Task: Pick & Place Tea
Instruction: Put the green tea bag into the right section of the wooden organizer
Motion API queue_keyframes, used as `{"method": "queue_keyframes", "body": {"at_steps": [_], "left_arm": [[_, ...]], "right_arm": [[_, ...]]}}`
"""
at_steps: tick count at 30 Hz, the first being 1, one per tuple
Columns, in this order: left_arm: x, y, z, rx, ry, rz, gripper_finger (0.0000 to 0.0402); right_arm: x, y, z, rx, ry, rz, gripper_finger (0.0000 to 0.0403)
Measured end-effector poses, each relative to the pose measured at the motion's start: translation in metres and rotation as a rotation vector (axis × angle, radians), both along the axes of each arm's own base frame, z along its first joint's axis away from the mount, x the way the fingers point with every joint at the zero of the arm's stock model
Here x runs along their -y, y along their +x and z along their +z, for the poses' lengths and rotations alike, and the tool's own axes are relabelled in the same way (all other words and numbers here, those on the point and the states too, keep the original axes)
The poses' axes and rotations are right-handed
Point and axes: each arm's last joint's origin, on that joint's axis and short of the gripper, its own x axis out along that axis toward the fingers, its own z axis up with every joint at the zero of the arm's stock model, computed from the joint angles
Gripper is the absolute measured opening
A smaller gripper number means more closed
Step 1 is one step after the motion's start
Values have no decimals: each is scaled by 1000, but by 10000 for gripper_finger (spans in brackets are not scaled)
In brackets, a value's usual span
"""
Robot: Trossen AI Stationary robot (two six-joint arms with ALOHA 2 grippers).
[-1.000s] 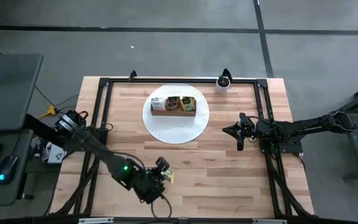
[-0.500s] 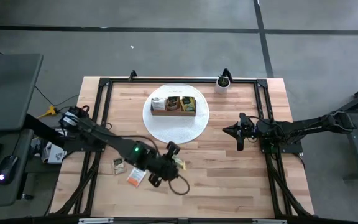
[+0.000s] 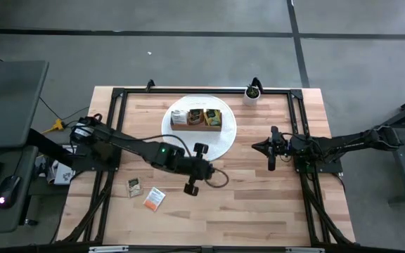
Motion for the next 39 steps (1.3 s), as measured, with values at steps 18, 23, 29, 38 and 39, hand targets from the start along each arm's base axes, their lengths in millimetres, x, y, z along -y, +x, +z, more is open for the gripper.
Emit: {"method": "queue_keyframes", "body": {"at_steps": [18,23,29,38,39], "left_arm": [[-42,20,10,148,-144,155,0],[-49,24,14,191,-178,159,0],[-52,25,15,210,-197,170,0],[-53,26,16,215,-204,176,0],[-53,26,16,215,-205,176,0]], "right_arm": [[0,2,8,136,306,-54,12],[-1,3,19,244,313,-3,12],[-3,2,32,361,319,71,12],[-5,6,49,366,237,166,16],[-6,8,54,353,226,168,21]]}}
